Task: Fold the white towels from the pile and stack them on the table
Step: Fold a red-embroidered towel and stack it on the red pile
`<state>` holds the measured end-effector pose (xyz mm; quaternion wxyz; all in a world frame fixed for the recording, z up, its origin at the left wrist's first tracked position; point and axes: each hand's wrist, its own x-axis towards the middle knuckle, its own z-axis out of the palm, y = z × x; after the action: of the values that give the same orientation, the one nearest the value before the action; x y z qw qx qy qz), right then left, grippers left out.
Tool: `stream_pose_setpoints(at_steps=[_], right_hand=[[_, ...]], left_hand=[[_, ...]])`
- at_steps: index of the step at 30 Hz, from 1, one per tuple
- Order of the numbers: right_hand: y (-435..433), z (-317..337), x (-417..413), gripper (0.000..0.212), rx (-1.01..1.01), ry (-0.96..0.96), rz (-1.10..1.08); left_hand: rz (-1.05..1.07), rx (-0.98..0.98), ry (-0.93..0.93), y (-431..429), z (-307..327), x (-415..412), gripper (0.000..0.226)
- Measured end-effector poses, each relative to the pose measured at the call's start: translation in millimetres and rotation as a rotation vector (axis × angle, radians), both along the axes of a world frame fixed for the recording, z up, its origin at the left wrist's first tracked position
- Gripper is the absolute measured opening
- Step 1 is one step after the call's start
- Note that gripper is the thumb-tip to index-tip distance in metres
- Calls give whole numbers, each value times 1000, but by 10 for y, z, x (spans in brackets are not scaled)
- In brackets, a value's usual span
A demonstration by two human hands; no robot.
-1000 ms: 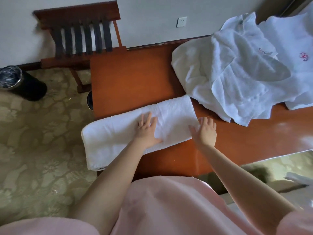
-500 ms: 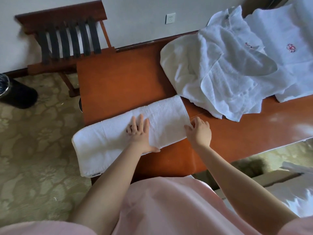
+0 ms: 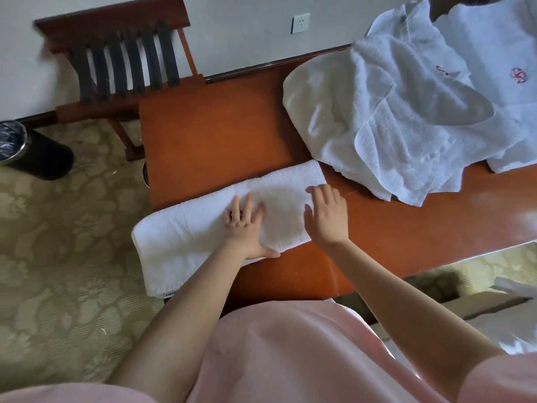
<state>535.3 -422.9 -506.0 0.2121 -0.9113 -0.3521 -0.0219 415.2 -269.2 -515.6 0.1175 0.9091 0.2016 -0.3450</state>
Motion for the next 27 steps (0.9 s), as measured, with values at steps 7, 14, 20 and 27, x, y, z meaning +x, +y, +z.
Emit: stream_pose_setpoints(at_steps=[7,14,20,27], right_hand=[[667,-307,116,50,-268,233,410],[438,-490,593,66,-507,97,189],[533,-352,347,56,-425,108,224],[1032,-268,-369,55,-386,154,495]], left_hand=[[0,-115,-43,123,9,-58,113],[-6,-142,-57,157,-37,-84,103],[217,-160,-460,231,19,-196,45],[484,230,-838,407,36,-631,24]])
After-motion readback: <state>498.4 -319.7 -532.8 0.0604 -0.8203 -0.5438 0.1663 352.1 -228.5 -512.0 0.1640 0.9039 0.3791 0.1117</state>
